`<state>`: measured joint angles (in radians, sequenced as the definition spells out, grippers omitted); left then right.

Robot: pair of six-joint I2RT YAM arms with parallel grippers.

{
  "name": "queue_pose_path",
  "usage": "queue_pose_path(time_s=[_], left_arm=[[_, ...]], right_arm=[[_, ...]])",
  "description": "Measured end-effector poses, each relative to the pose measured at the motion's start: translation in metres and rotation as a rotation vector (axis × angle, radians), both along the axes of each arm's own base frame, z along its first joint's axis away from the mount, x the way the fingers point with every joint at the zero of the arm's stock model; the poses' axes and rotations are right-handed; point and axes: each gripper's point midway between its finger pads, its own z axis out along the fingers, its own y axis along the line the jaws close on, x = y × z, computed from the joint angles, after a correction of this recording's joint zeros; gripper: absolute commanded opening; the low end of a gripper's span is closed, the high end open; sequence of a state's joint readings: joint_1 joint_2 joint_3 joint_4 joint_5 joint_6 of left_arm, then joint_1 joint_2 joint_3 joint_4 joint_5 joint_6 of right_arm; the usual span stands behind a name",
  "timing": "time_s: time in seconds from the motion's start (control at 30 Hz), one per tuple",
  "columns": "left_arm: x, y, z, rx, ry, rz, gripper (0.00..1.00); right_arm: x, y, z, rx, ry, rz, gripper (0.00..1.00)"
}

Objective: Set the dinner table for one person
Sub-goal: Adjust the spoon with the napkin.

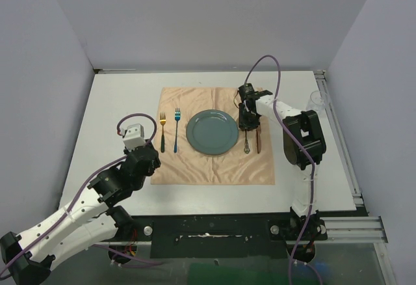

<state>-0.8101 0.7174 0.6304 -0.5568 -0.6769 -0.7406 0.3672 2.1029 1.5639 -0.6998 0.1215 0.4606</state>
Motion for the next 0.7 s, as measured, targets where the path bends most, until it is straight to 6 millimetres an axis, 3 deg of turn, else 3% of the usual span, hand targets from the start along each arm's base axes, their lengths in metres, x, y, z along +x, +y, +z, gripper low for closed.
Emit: queue_pose_path(time_s=[0.23,0.33,0.53,0.6,0.7], left_arm=[[0.0,0.0,-0.001,0.004,0.004,0.0,0.31],[0.0,0.0,-0.001,0.005,0.004,0.0,0.31],[0.0,0.0,-0.001,0.005,0.004,-0.001,0.31],[0.0,0.0,-0.001,0.005,0.004,-0.001,0.31],[0.0,0.0,-0.001,0.003,0.003,-0.002,0.32]], right_arm=[[-0.003,-0.005,0.005,-0.023,0.007,0.0,0.31],[0.0,-0.011,0.026,-0.05,-0.025,-0.008,0.31],[0.035,-0.04,0.118,-0.12,-0.262,-0.072,0.29],[0.051,-0.068,0.151,-0.143,-0.343,-0.13,0.29],[0.073,-0.128,0.185,-0.176,-0.422,-0.247,0.29]])
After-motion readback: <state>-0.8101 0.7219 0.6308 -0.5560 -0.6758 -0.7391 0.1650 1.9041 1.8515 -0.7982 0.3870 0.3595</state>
